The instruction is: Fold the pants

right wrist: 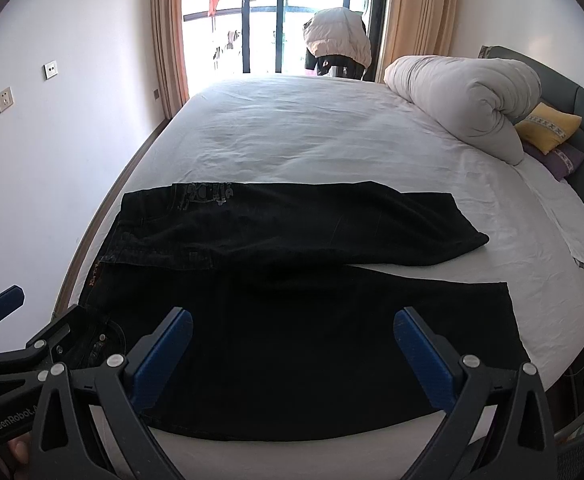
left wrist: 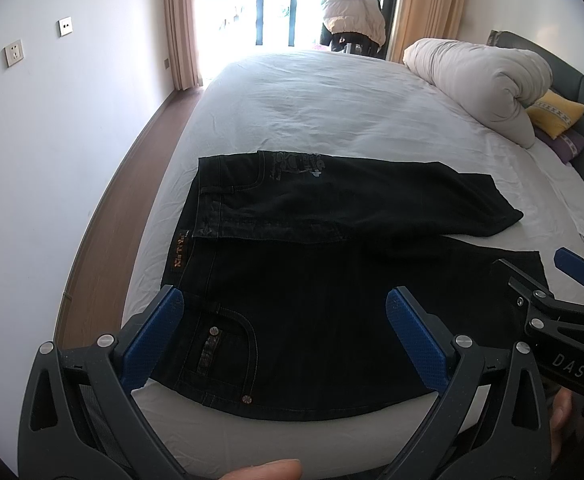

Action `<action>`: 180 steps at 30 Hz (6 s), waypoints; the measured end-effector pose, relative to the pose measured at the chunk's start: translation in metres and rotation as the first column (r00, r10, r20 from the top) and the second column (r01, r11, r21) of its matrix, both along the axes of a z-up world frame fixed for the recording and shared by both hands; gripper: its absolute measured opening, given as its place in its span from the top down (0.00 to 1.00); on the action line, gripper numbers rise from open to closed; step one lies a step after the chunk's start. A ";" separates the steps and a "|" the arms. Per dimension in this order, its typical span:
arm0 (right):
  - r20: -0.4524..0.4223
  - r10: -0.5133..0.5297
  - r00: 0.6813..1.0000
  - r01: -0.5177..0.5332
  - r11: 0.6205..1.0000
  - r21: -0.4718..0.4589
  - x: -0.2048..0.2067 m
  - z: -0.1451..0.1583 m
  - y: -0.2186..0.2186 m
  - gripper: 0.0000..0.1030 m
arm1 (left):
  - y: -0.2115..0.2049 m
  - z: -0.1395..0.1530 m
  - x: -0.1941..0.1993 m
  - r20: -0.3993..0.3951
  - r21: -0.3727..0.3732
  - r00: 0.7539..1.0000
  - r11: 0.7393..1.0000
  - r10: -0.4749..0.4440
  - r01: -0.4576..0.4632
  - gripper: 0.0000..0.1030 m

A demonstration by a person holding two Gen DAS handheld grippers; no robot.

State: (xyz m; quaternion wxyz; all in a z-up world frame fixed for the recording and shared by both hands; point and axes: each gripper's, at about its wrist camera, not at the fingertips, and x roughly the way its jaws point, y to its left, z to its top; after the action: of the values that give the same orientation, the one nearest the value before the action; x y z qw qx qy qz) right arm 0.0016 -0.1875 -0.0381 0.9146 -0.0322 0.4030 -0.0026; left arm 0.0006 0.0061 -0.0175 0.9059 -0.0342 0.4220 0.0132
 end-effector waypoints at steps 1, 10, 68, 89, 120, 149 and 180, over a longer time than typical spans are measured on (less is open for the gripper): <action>-0.001 0.000 1.000 0.000 1.000 0.000 0.000 0.000 0.000 0.00 | 0.000 0.000 0.000 -0.001 0.000 1.000 1.000 0.000 0.000 0.00; -0.003 -0.001 1.000 0.001 1.000 -0.001 -0.003 -0.005 0.003 0.00 | -0.002 -0.006 -0.005 -0.003 0.006 1.000 1.000 -0.003 0.003 0.00; -0.226 0.714 0.662 -0.717 0.692 0.085 0.314 -0.085 -0.001 0.40 | 0.046 -0.158 0.376 -0.492 -0.016 0.552 0.640 -0.674 0.768 0.91; -0.432 0.690 0.581 -0.761 0.649 0.013 0.375 -0.126 -0.003 0.56 | 0.037 -0.099 0.260 -0.212 0.367 0.679 0.587 -0.703 0.722 0.93; -0.438 0.696 0.570 -0.791 0.608 -0.064 0.352 -0.122 0.027 0.96 | 0.038 -0.101 0.252 -0.181 0.332 0.716 0.643 -0.675 0.690 0.93; -0.203 0.652 0.731 -0.669 0.743 -0.024 0.107 -0.112 0.036 0.96 | 0.028 -0.125 0.052 -0.186 0.298 0.719 0.659 -0.669 0.690 0.93; -0.319 0.648 0.692 -0.721 0.646 -0.252 -0.002 -0.168 0.043 0.96 | 0.019 -0.163 -0.004 -0.300 0.373 0.574 0.461 -0.762 0.806 0.93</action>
State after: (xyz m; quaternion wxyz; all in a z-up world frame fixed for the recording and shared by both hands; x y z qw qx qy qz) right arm -0.0001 -0.1441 -0.2060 0.7793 -0.3487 0.4425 0.2746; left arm -0.0030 0.0247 -0.1801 0.7683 0.3850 0.4137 -0.3006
